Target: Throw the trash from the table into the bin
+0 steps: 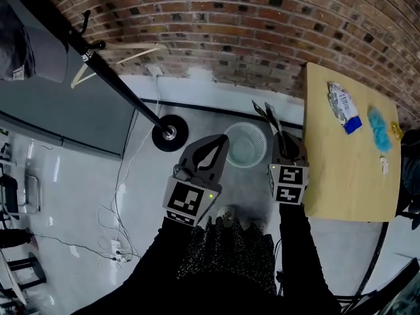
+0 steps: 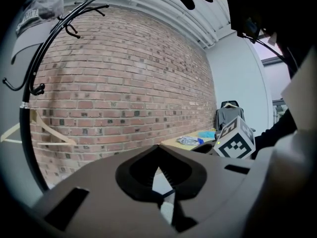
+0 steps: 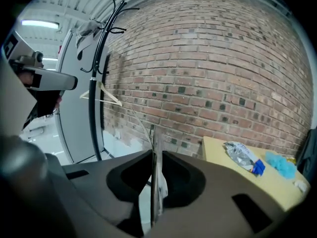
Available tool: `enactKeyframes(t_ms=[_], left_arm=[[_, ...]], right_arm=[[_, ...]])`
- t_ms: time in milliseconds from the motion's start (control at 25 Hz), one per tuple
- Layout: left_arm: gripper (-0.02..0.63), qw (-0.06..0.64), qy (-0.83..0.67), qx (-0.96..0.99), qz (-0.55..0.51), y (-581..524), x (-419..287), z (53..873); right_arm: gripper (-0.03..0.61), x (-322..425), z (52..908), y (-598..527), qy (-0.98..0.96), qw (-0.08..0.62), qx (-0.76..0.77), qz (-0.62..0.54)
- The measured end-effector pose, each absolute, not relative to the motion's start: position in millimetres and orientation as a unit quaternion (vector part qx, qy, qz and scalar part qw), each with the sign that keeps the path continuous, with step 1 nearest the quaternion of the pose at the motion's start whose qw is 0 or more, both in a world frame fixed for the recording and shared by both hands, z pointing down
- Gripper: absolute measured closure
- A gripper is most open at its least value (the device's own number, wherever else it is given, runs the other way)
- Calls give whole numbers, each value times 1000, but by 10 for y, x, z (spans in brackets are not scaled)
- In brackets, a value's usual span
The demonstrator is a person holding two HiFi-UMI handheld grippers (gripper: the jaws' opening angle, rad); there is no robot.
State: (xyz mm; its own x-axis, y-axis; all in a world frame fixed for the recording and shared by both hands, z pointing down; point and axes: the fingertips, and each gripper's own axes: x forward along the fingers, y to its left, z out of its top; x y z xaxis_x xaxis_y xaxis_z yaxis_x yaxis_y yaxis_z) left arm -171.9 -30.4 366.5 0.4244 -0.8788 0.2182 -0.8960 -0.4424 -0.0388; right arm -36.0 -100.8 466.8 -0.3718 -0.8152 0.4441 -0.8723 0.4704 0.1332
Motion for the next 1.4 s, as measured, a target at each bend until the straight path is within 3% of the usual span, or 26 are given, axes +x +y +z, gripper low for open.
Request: enactKeyframes(t_ms=[1400], left_arm=[[607,67,-562,817,112,-1157,-1703,4597]], right_arm=[[514,-629,6907,-1491,-833,319,408,194]])
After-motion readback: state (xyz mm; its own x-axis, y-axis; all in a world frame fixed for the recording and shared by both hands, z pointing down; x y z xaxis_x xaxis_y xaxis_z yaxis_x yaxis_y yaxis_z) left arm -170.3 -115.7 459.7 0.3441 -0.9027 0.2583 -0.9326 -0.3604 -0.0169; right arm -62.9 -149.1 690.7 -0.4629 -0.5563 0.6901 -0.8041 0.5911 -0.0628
